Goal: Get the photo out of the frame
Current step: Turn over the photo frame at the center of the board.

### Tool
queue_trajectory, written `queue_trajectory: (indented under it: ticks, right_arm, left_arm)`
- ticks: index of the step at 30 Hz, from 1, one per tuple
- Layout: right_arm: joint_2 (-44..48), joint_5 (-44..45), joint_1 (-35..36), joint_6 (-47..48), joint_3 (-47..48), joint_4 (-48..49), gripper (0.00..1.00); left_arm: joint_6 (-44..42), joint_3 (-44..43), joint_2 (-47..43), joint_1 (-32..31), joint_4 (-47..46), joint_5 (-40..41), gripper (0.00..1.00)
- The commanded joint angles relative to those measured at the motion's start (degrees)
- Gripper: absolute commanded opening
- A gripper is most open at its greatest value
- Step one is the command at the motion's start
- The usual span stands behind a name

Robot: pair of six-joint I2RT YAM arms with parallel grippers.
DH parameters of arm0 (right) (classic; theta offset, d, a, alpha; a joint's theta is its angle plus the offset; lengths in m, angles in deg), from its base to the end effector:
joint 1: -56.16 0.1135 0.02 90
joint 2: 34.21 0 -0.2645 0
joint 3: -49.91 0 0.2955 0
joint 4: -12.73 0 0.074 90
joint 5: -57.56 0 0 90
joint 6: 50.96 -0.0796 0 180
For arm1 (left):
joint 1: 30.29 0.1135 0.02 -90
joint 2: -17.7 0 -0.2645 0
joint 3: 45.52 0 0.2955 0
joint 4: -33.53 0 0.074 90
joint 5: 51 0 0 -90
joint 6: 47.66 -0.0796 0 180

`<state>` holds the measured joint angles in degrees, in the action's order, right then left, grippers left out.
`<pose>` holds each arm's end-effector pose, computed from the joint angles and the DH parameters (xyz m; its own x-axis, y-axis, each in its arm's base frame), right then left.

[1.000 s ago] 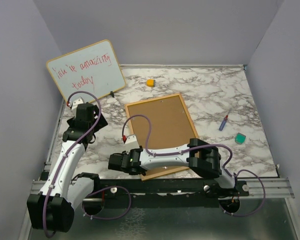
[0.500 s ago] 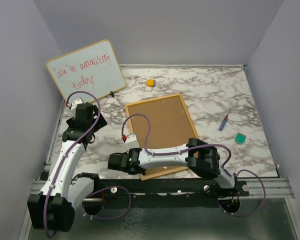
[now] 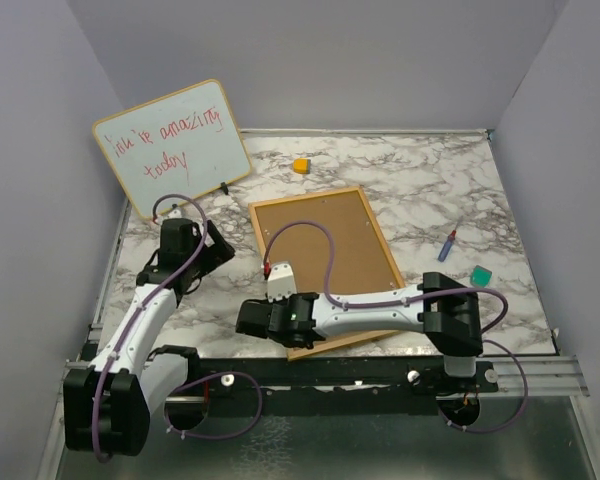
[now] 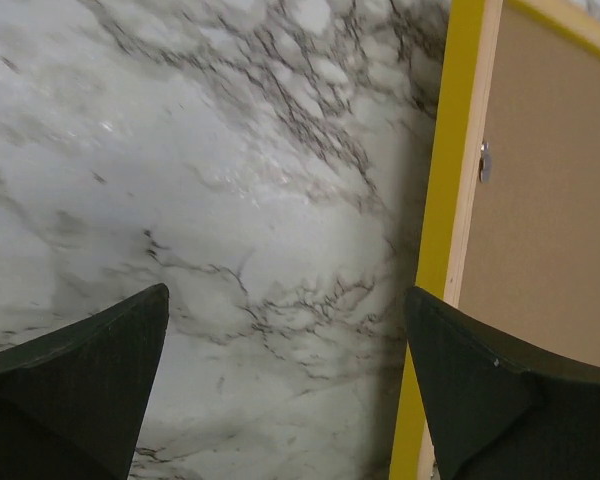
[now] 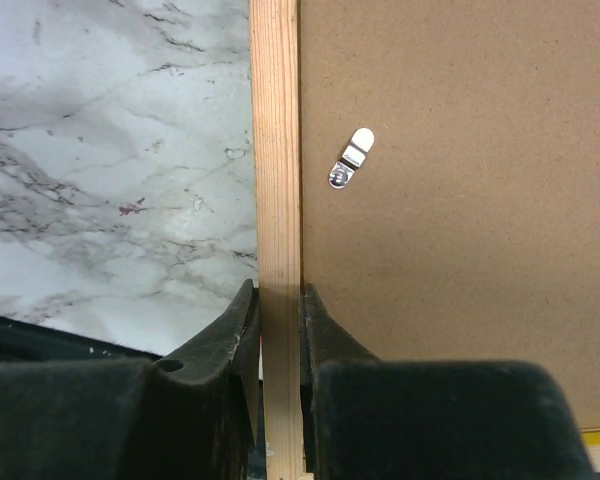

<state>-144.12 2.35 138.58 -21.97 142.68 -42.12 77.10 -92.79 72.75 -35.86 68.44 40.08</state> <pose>0.1025 0.4257 0.1426 -0.7525 -0.2092 -0.6245 -0.2735 0.9618 0.0075 0.2730 -0.0251 0.1862 -0.6019 -0.5140 -0.6112 -0.3163 0.8561 -0.4086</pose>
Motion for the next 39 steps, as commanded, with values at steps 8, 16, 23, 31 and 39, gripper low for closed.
queue_trajectory:
  ticks: [8, 16, 23, 31, 39]
  right_arm:
    - [11.4, -5.9, 0.3, 0.1, -13.2, 18.0, 0.01]
    - [10.2, -6.8, 0.3, -1.1, -11.6, 17.6, 0.01]
    - [11.4, -6.8, 0.3, -3.1, -12.5, 19.0, 0.01]
    - [12.4, -9.3, 0.3, -4.0, -13.3, 21.2, 0.01]
    - [12.7, -11.8, 0.3, -3.9, -14.5, 24.3, 0.01]
  left_arm:
    - [20.4, 20.6, -5.2, -1.6, -39.1, -26.6, 0.99]
    - [21.9, 26.2, -2.1, -4.8, -46.6, -27.3, 0.99]
    - [24.0, 27.2, 5.6, -6.2, -54.1, -30.0, 0.92]
    - [24.3, 25.7, 11.5, -6.1, -56.3, -31.1, 0.81]
    - [24.2, 24.7, 18.3, -6.2, -60.8, -31.2, 0.65]
